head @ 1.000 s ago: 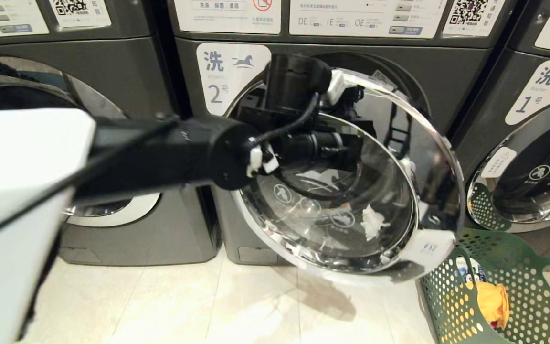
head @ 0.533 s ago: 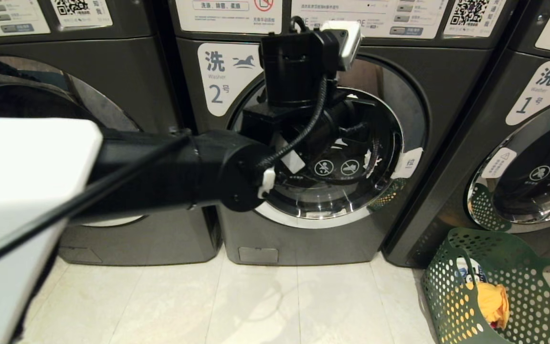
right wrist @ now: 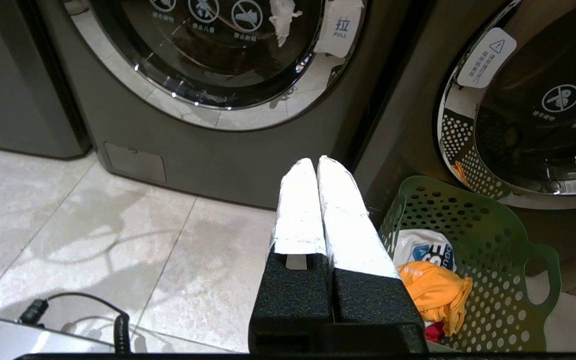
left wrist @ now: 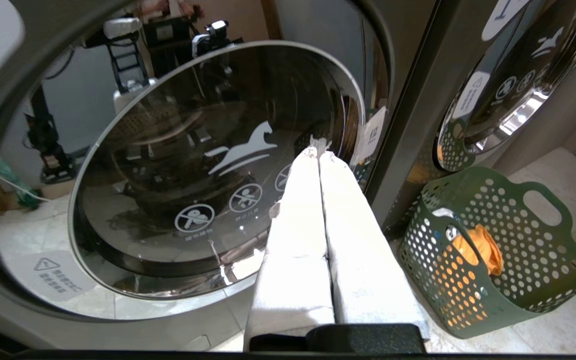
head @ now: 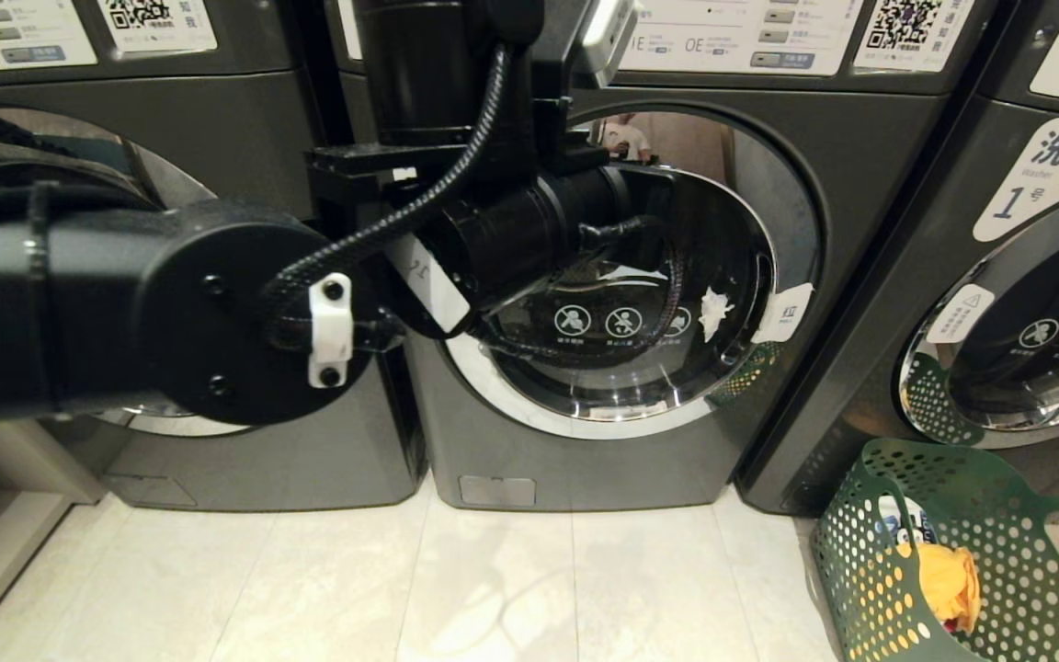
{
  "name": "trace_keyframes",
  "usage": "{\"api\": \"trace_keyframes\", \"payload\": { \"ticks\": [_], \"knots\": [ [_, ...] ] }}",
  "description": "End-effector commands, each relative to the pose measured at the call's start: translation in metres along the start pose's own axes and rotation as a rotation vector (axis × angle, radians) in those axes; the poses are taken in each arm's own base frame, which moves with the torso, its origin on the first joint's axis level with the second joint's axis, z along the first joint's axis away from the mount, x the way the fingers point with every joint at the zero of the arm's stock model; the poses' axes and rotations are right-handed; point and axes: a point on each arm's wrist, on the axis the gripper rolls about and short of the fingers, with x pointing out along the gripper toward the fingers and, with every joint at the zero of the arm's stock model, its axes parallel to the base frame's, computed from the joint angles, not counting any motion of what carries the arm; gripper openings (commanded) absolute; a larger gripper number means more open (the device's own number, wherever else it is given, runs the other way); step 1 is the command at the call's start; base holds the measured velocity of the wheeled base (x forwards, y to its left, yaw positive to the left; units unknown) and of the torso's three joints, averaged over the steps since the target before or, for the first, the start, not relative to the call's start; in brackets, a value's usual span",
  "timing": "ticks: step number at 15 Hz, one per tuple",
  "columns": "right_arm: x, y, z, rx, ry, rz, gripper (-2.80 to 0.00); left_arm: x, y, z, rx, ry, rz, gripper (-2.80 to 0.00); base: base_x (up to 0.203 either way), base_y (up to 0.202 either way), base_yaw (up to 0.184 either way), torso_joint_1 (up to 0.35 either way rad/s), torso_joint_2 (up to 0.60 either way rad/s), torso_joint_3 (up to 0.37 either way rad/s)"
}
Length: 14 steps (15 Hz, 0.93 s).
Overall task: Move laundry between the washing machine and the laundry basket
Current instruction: Press the washing machine door tightly with the right hand
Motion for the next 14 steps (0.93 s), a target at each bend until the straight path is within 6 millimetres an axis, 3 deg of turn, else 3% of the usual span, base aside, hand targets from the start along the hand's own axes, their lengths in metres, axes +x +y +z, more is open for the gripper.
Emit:
{"api": "trace_keyframes", "payload": {
  "ticks": [1,4,8,11,14],
  "knots": [
    [0.033,-0.008,0.022,0.026,0.138,0.024,-2.80,-0.022,0.009,0.023,-0.015,-0.051,0.010,-2.80,0.000,0.000,0.000,0.000,0.00,0.000],
    [0.112,-0.021,0.040,0.126,0.313,0.015,-2.80,-0.074,0.030,0.049,-0.008,-0.021,0.078,-2.80,0.000,0.000,0.000,0.000,0.00,0.000],
    [0.225,-0.034,0.009,0.221,0.423,-0.039,-2.80,-0.192,0.067,0.067,0.027,0.074,0.147,-2.80,0.000,0.000,0.000,0.000,0.00,0.000],
    [0.288,-0.045,-0.018,0.244,0.397,-0.103,-2.80,-0.296,0.100,0.050,0.097,0.243,0.146,-2.80,0.000,0.000,0.000,0.000,0.00,0.000],
    [0.342,-0.061,-0.028,0.252,0.328,-0.149,-2.80,-0.386,0.125,0.015,0.181,0.453,0.167,-2.80,0.000,0.000,0.000,0.000,0.00,0.000]
  ]
}}
